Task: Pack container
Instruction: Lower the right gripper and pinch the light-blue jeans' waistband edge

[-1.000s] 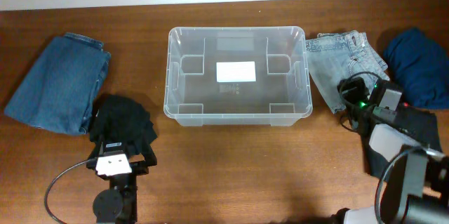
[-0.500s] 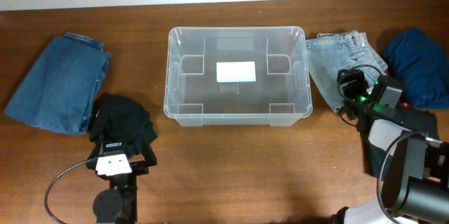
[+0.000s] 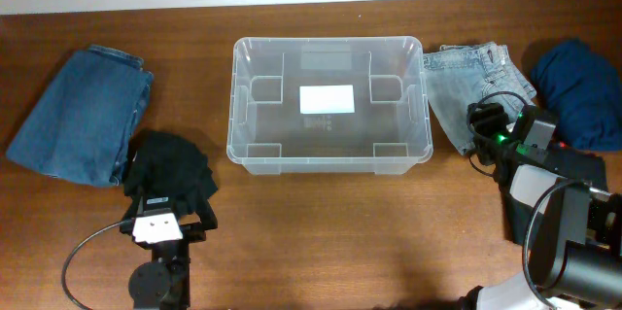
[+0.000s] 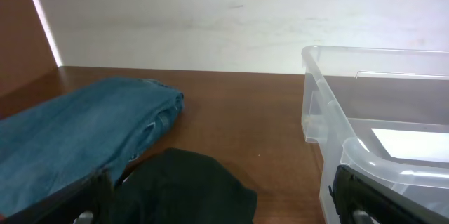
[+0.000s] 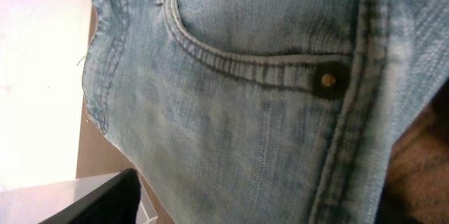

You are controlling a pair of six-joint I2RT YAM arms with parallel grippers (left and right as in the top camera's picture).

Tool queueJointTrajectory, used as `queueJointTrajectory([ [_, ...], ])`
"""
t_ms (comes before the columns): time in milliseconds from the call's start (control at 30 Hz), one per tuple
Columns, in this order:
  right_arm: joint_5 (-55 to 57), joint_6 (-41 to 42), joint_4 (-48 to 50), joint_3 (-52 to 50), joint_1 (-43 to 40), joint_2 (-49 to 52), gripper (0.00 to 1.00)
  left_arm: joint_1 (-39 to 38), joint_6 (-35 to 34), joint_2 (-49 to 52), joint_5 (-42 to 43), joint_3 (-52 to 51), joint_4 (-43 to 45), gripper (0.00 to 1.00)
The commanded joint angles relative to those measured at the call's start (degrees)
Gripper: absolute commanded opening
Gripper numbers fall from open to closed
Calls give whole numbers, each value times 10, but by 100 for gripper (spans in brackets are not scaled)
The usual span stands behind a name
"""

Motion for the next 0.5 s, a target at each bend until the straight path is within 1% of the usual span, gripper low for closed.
queueJointTrajectory([
  [0, -11, -10, -17, -12, -7, 23, 72, -1, 7, -4, -2, -1, -2, 99],
  [100, -16, -11, -28, -12, -21, 23, 70, -1, 7, -4, -2, -1, -2, 99],
  [267, -57, -26, -26, -12, -45, 23, 69, -1, 7, -4, -2, -1, -2, 99],
  [333, -70, -51, -16, -11, -49, 23, 67, -1, 7, -4, -2, -1, -2, 99],
  [367, -73, -58, -12, -11, -49, 23, 64, -1, 7, -4, -2, -1, -2, 99],
  [467, -73, -58, -9, -11, -49, 23, 63, -1, 7, -4, -2, -1, -2, 99],
])
